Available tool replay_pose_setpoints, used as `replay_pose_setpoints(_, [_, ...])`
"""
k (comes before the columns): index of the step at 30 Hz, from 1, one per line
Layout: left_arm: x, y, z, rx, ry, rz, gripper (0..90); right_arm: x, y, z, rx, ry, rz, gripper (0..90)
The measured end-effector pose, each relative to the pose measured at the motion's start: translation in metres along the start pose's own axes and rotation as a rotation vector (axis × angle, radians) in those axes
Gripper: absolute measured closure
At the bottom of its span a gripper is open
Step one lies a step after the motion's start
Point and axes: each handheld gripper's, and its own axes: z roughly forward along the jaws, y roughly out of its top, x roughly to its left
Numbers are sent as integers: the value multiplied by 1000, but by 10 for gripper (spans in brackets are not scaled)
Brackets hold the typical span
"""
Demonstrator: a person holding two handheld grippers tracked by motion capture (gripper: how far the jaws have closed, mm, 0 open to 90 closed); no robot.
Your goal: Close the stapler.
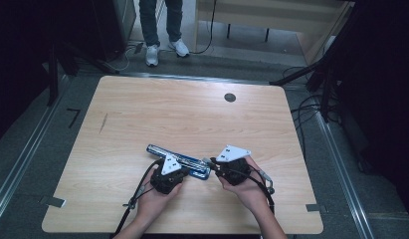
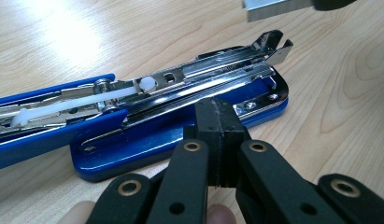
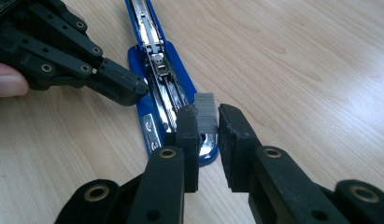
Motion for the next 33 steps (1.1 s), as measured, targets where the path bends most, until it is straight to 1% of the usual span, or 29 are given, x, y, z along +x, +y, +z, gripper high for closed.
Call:
replay_pose_setpoints(3, [0,0,0,0,0,-1,900,0,2,2,2,12,-10,798])
replay_pose_setpoints(7, [0,0,0,1,-2,-1,900,1,6,6,9,36,-36,799])
replay_pose_setpoints(8, [0,0,0,0,-2,-2,900,0,8,8,12,52,-36,798])
replay_pose_setpoints(11, [0,0,0,0,-2,-2,900,0,9,10,17,59,-49,798])
replay_pose_setpoints(12, [0,0,0,0,-2,-1,900,0,9,12,24,72,-54,799])
replay_pose_setpoints(15, [0,0,0,0,-3,-1,900,0,9,13,32,81,-61,799])
replay_pose_setpoints(16, [0,0,0,-1,-3,-3,900,-1,10,15,29,95,-72,798])
replay_pose_setpoints(20, [0,0,0,-1,-3,-3,900,-1,10,16,37,109,-80,798])
replay_pose_setpoints(24, [0,0,0,-1,-2,-3,900,0,12,20,57,119,-106,799])
replay_pose_setpoints(27, [0,0,0,-1,-3,-3,900,0,14,21,58,124,-120,799])
replay_pose_setpoints(28, [0,0,0,-1,-3,-3,900,0,14,21,59,126,-121,799])
replay_pose_setpoints(29, [0,0,0,-1,-3,-3,900,-1,15,22,59,135,-109,799])
replay_pose_setpoints(33, [0,0,0,-1,-4,-3,900,-2,14,23,66,143,-115,799])
